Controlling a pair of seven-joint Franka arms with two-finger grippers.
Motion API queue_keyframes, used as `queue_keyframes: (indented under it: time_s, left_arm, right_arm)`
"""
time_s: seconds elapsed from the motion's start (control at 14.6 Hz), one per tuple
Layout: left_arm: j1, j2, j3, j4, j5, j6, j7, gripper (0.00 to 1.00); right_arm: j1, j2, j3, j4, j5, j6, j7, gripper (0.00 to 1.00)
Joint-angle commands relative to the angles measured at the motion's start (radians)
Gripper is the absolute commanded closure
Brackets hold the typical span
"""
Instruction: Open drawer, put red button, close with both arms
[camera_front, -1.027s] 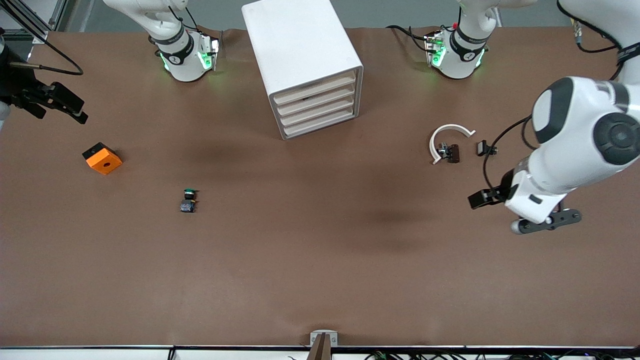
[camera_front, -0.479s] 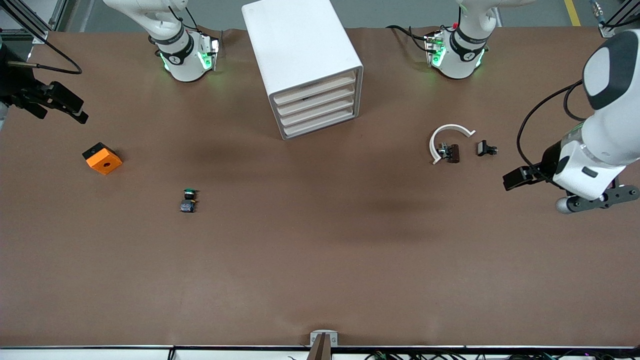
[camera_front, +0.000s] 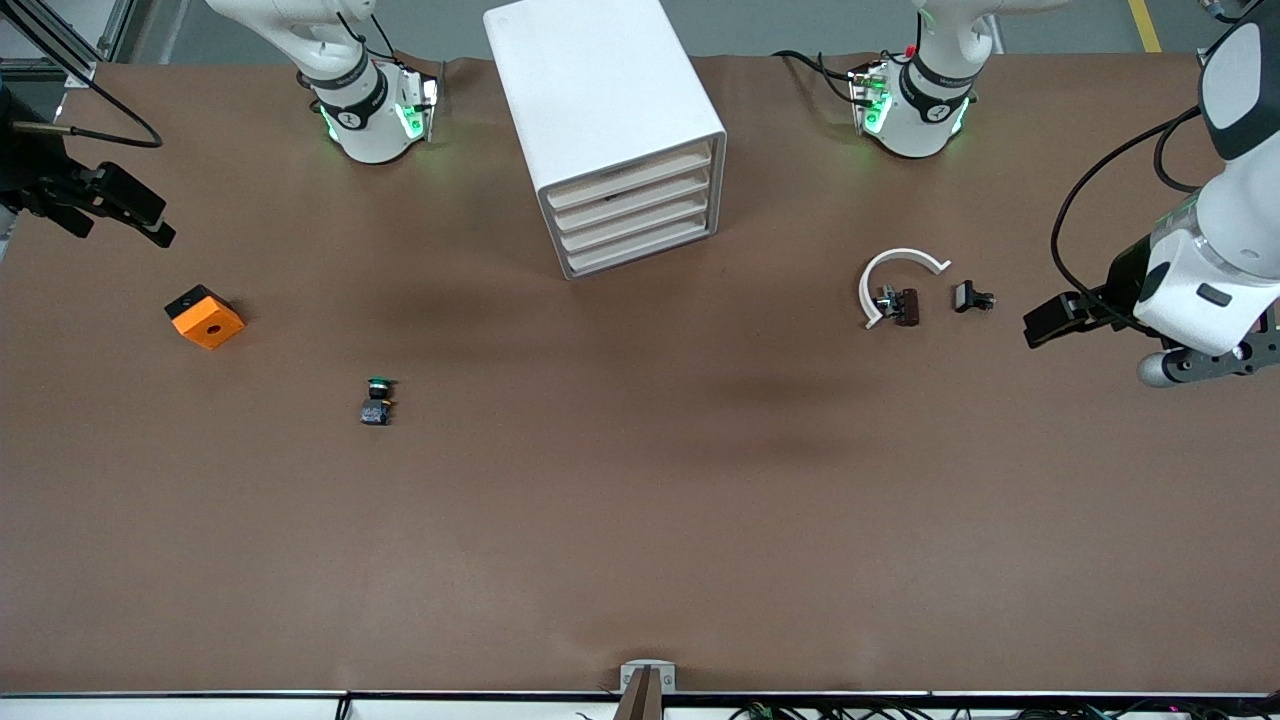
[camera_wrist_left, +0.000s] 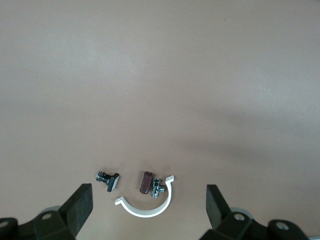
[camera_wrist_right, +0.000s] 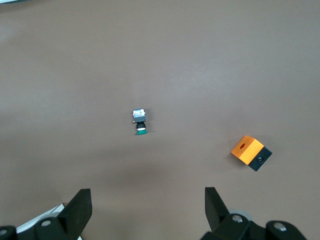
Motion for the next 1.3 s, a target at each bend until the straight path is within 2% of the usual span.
queue_keyframes:
  time_s: [0.0,0.27,0.48,0.82,0.96,1.23]
  left_arm:
    - [0.021,-0.032,-0.01,-0.006,0.018,-0.035,0.022,0.0]
    - [0.047,-0.068,-0.01,-0.029,0.004,-0.058,0.102,0.0]
    - [0.042,-0.142,-0.007,-0.119,0.002,-0.049,0.106,0.0]
    - [-0.031,-0.249,0.093,-0.25,-0.001,-0.014,0.163,0.0]
    - [-0.034,-0.28,0.096,-0.287,-0.001,-0.003,0.18,0.0]
    - [-0.033,-0.305,0.094,-0.295,-0.002,-0.003,0.235,0.0]
  right_arm:
    - [-0.019,0.008,0.009,0.023,0.019,-0.018,-0.005,0.0]
    - [-0.019,0.008,0.009,0.025,0.019,-0.018,-0.005,0.0]
    - [-0.019,0.008,0.009,0.025,0.019,-0.018,-0.005,0.0]
    - [-0.018,0.008,0.009,0.026,0.019,-0.018,-0.005,0.0]
    - [-0.018,0.008,0.009,0.028,0.019,-0.018,-0.005,0.0]
    - [-0.018,0.008,0.009,0.039,0.019,-0.02,-0.006,0.0]
